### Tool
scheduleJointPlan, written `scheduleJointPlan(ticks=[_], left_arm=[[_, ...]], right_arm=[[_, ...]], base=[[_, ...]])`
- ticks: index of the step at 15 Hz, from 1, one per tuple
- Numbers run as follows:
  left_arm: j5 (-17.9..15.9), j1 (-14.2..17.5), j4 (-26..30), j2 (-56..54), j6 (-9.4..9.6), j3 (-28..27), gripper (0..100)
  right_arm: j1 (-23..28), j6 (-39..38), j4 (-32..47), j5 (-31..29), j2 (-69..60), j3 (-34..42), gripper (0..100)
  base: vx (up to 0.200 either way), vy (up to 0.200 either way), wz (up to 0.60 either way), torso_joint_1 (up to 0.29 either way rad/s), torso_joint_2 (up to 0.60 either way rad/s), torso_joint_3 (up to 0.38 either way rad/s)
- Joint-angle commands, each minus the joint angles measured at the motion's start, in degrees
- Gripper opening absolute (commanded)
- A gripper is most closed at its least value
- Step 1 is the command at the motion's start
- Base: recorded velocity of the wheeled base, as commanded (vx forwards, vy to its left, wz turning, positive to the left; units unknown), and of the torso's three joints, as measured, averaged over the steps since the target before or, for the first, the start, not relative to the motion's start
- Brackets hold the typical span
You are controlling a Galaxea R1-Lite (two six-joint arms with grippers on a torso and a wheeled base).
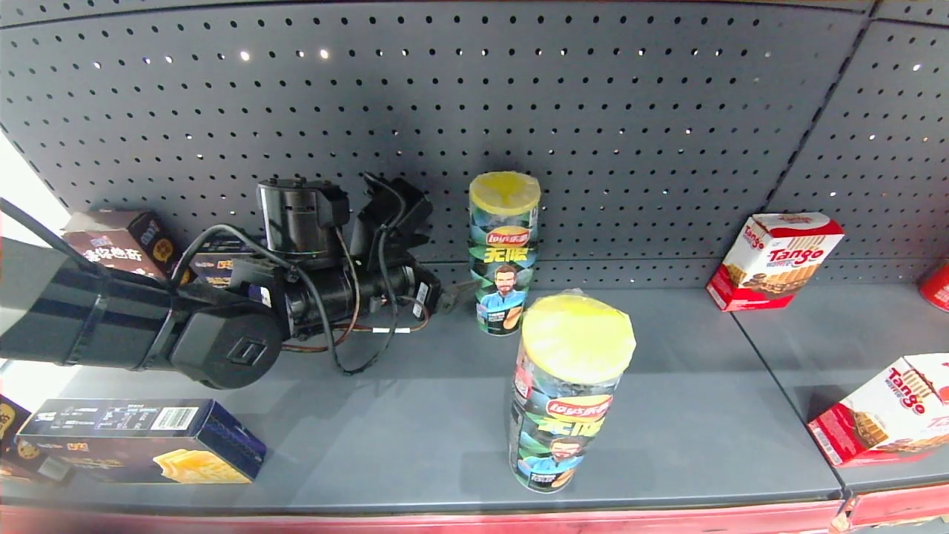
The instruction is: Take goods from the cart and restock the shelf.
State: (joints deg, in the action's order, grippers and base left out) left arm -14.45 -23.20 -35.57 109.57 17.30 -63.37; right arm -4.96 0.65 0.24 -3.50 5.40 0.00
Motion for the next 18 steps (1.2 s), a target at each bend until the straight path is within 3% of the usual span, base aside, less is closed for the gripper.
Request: scheduleJointPlan(ticks=[1,6,7,9,13,15,18], left_arm=[[0.91,0.0,-0.11,-0.15,-0.07,0.35,100],[8.91,-0.62,-0.55,-4.72,0.98,3.25,100],[11.81,-0.27,-0.81,-5.51,3.18,4.39,100],[17.79,-0.27,-0.99,-5.33,3.97,5.45,100],[19.1,-1.06,-1.69,-1.55,3.53,4.13,100],[19.1,-2.55,-3.19,1.52,1.95,2.28,100],[19.1,-3.34,-3.1,3.72,1.51,-0.09,100]], right_arm=[[-0.05,-0.03,0.02,-0.02,0.14,0.0,100],[-0.05,0.06,0.02,-0.02,0.14,0.0,100],[-0.05,-0.03,0.02,-0.02,0.14,0.0,100],[-0.05,-0.03,0.02,-0.02,0.14,0.0,100],[-0.05,0.06,0.02,-0.02,0.14,0.0,100],[-0.05,-0.03,0.02,-0.02,0.14,0.0,100],[-0.05,0.06,0.02,-0.02,0.05,0.0,100]], base=[[0.0,0.0,0.0,0.0,0.0,0.0],[0.0,0.0,0.0,0.0,0.0,0.0],[0.0,0.0,0.0,0.0,0.0,0.0],[0.0,0.0,0.0,0.0,0.0,0.0],[0.0,0.0,0.0,0.0,0.0,0.0],[0.0,0.0,0.0,0.0,0.0,0.0],[0.0,0.0,0.0,0.0,0.0,0.0]])
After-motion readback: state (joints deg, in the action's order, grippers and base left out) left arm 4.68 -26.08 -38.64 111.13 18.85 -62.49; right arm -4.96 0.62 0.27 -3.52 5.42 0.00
